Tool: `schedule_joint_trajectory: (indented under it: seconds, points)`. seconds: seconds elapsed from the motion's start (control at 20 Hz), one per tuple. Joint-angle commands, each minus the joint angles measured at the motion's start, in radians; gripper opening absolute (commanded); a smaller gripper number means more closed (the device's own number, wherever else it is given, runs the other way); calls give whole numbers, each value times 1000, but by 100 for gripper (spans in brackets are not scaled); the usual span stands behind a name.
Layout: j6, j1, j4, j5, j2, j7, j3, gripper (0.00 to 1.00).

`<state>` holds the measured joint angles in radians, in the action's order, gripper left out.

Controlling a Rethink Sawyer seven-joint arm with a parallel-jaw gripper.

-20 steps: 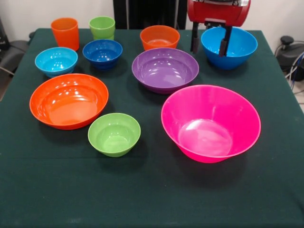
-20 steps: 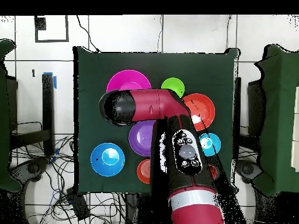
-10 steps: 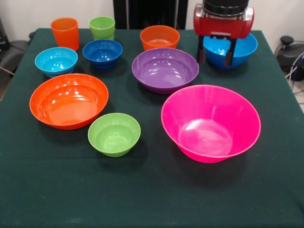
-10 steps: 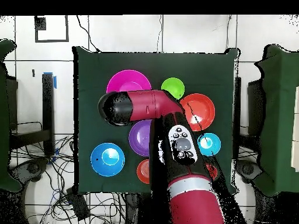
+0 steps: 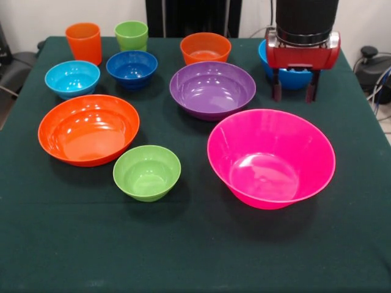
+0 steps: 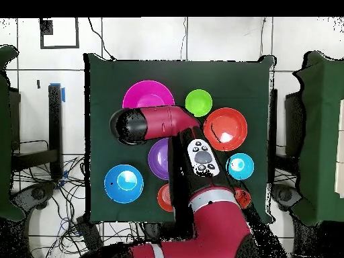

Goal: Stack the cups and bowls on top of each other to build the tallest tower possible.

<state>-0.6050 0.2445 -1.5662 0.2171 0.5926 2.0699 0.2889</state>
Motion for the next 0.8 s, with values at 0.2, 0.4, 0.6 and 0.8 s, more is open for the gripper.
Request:
schedule_joint_trajectory:
  seconds: [0.2, 0.4, 0.6, 0.8]
  points:
    - [19, 14, 4, 35, -23, -75, 99, 100]
    - [4, -4, 57, 70, -22, -99, 92, 100]
    - [18, -32, 111, 88, -45, -79, 72, 100]
    - [21, -30, 128, 88, -72, -86, 72, 100]
